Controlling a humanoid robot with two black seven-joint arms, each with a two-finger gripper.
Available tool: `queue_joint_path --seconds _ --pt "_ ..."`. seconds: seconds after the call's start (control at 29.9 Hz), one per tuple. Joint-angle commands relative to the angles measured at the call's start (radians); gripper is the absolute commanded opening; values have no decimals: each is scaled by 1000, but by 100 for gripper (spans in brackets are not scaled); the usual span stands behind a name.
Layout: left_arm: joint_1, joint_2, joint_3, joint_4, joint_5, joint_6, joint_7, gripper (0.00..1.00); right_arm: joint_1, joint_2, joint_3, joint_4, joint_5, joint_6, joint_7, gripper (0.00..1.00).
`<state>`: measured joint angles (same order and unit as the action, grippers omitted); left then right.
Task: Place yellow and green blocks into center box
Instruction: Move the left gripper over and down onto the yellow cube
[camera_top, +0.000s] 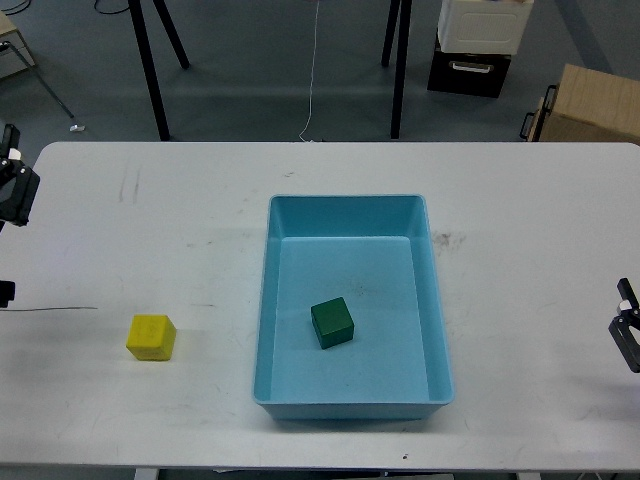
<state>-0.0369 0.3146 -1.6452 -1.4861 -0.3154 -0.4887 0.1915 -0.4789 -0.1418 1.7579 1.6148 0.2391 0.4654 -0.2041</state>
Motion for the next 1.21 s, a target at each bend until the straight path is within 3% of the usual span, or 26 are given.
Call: queue_joint_path --seconds 0.0,0.17,0.27,0.33,0.57,0.77,1.07,1.17 --pt "-40 165 95 -14 24 0 -4 100 46 10 -12 -6 -1 -4 0 100" --pt "-110 429 220 -85 110 0 2 100 65 42 -28 -7 -3 -20 0 100" --pt "-208 512 335 -117 194 0 11 100 65 57 -31 -7 -1 -19 0 100" --pt "-296 544 483 -149 278 0 12 100 65 62 -31 -7 -1 -17 0 100" --pt "-612 531 951 -178 587 0 14 100 65 65 -29 -7 0 -11 0 100" --pt "-839 541 1214 -172 595 0 103 100 63 68 -29 -9 0 -7 0 100" --pt "-1340 518 1740 -112 659 0 161 100 62 70 -31 -10 2 -7 2 100" --pt "-1439 495 1886 -108 755 0 167 100 60 68 -25 -10 2 1 2 100"
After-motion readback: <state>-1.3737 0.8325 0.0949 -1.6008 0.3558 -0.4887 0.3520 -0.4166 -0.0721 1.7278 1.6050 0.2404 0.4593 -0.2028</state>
